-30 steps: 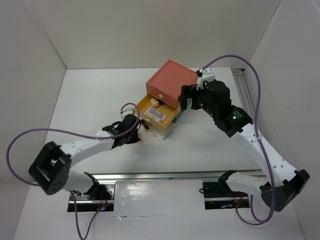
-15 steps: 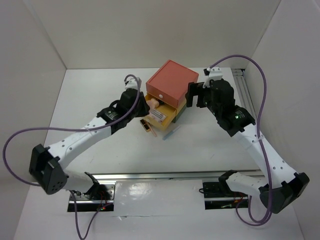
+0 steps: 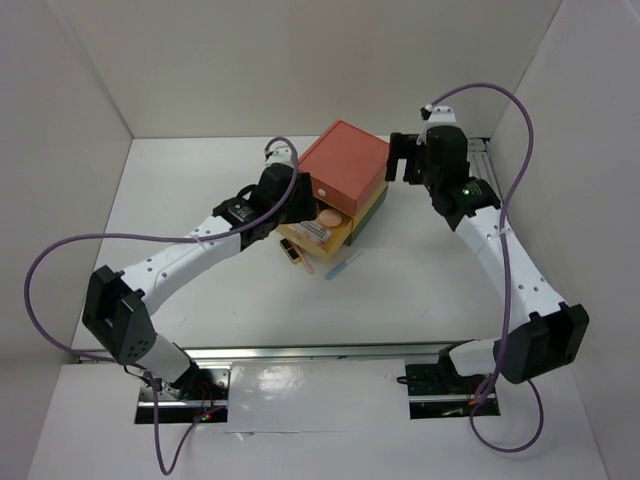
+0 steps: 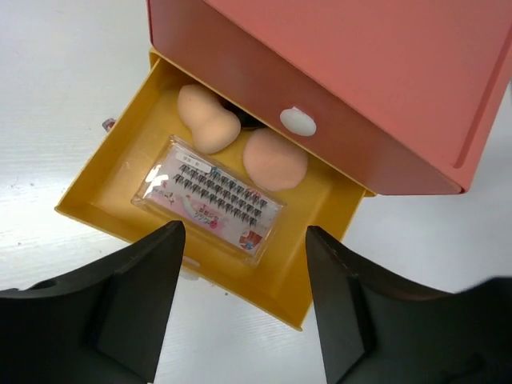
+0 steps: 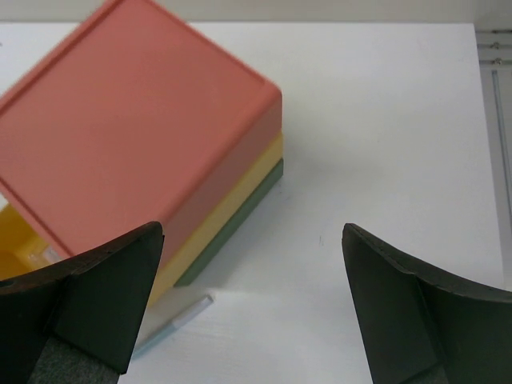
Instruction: Organize the makeup
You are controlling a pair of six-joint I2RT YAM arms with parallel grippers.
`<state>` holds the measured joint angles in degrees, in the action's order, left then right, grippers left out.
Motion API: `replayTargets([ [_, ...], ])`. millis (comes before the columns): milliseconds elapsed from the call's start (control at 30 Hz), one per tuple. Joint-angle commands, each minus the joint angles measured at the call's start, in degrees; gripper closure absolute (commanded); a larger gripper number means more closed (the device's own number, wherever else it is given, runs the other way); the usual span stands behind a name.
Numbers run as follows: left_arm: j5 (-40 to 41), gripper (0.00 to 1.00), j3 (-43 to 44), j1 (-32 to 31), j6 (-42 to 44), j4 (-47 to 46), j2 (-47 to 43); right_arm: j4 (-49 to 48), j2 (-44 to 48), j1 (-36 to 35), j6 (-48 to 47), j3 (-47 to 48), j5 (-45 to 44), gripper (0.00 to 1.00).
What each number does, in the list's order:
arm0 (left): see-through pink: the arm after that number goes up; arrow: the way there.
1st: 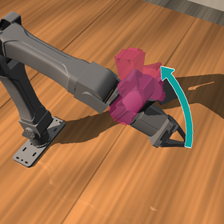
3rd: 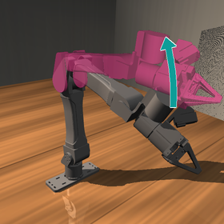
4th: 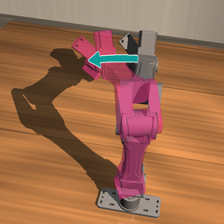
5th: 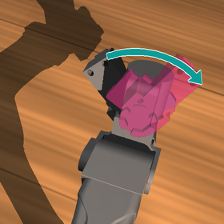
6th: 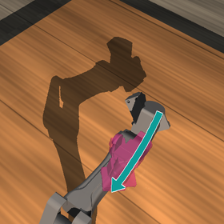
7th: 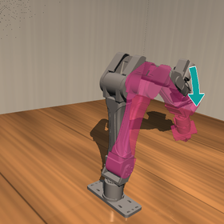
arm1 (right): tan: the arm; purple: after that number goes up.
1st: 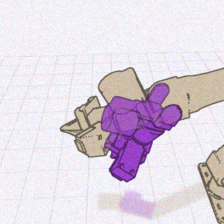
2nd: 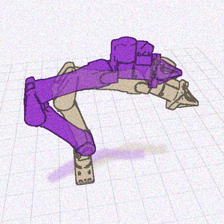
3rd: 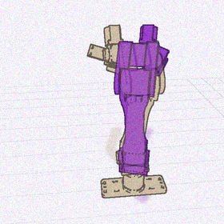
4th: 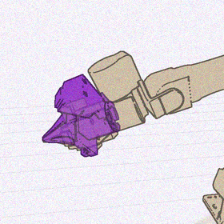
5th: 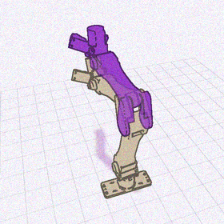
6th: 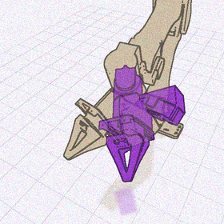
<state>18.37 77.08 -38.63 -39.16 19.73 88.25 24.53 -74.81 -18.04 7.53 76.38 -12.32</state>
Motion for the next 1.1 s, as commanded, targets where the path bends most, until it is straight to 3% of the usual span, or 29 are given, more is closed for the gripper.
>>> replayTargets([
  [0, 1.0, 0.32, -1.6, -0.2, 0.9, -0.5, -5.0, -6.2, -4.2, 3.9, -1.9, 7.4, 6.5, 0.00],
  [167, -1.8, 0.58, -11.7, 1.1, -0.3, 2.2, -11.8, -8.0, -16.2, 7.3, -6.9, 14.4, 21.8, 0.00],
  [300, -4.5, 0.59, -20.8, 1.8, -3.0, -0.5, -16.9, -8.6, -25.5, 11.6, -15.5, 23.2, 39.3, 0.00],
  [467, -5.1, 0.59, -25.4, 1.8, -4.9, -3.2, -16.4, -4.5, -36.7, 12.9, -19.3, 34.9, 44.5, 0.00],
  [567, -4.6, 0.59, -24.9, 1.8, -5.5, -4.9, -13.5, -2.5, -42.3, 12.9, -18.8, 40.5, 46.1, 0.00],
  [767, -4.0, 0.61, -20.6, 1.8, -5.5, -9.9, -6.9, -3.1, -45.7, 13.5, -18.8, 40.5, 52.0, 0.03],
  [1067, -4.1, 0.63, -8.4, 1.8, -2.8, -14.9, 7.7, 3.0, -48.2, 11.2, -21.5, 41.8, 53.2, 0.36],
])
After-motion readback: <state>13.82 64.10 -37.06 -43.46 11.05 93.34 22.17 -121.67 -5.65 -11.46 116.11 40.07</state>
